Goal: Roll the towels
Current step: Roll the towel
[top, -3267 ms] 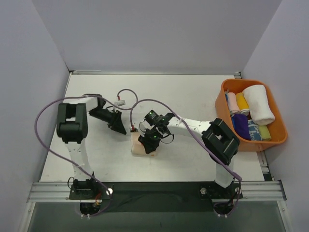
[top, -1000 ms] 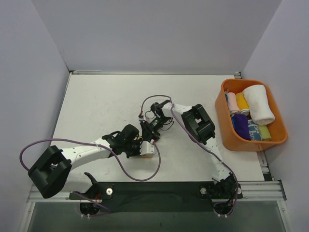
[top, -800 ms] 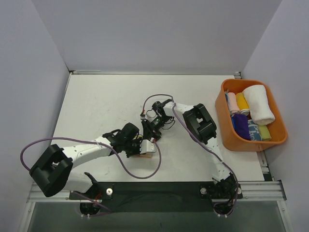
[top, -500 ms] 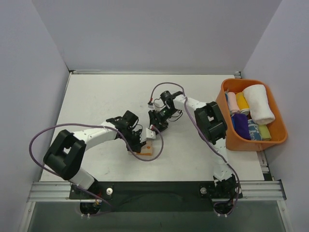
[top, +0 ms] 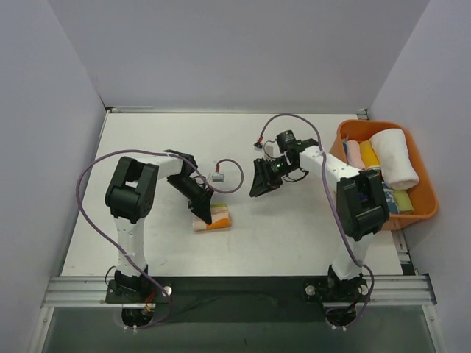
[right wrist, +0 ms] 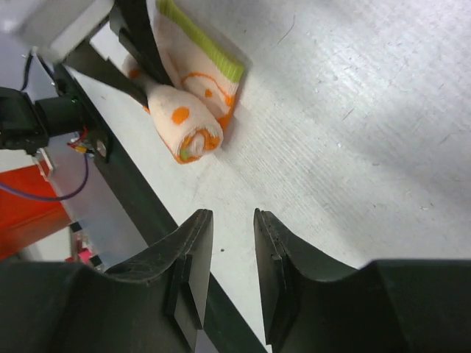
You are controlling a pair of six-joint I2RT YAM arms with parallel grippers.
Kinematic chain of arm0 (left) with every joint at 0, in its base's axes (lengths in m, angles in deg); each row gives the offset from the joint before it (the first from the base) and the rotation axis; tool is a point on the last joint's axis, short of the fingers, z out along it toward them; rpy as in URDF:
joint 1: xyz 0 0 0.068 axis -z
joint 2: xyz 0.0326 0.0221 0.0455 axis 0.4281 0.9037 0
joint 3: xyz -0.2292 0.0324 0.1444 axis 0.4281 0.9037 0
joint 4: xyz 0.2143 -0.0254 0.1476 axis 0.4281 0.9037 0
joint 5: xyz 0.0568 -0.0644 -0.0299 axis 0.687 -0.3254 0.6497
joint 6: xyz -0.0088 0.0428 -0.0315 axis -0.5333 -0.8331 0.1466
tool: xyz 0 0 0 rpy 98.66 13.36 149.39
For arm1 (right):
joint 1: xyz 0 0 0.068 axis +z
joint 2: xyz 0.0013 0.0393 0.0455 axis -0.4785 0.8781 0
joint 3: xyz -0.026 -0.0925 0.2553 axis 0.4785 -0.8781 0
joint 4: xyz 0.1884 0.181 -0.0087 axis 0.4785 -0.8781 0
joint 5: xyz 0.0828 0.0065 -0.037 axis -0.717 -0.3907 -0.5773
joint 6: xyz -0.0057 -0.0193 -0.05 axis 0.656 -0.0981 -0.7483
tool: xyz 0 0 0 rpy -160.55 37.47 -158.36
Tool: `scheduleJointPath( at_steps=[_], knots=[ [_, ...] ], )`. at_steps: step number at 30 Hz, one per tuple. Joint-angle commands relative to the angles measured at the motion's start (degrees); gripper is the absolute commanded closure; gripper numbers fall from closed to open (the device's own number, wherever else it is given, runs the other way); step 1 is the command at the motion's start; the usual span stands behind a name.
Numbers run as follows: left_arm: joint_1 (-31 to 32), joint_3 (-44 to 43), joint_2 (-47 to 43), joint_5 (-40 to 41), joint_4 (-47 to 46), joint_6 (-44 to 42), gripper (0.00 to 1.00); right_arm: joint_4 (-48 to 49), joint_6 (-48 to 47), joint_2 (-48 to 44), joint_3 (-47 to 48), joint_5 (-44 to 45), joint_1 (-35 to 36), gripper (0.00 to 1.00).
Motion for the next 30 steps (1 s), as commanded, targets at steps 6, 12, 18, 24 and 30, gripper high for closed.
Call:
scheduleJointPath(
  at_steps=[6,12,18,24,30],
  knots=[
    [-2.04,-6.23,9.07,5.55,3.76,-6.29,0.99,2.17,-8.75,-10.64,-4.81,12.51,8.86,0.7],
    [-2.82,-7.72,11.18,5.9,4.64,-6.29,0.96,2.88,-16.66,-12.41,-5.78,23.49,18.34,0.53],
    [-3.35,-8.78,12.59,5.2,5.78,-6.29,0.91,6.2,-24.22,-13.73,-6.22,32.11,25.74,0.49],
    [-3.35,-10.53,14.0,5.11,7.63,-6.9,0.89,11.75,-31.43,-11.89,-6.66,38.54,32.86,0.49],
    [-3.44,-10.97,14.53,4.76,8.25,-7.52,0.86,17.46,-35.82,-8.38,-7.19,38.55,35.15,0.42]
  ],
)
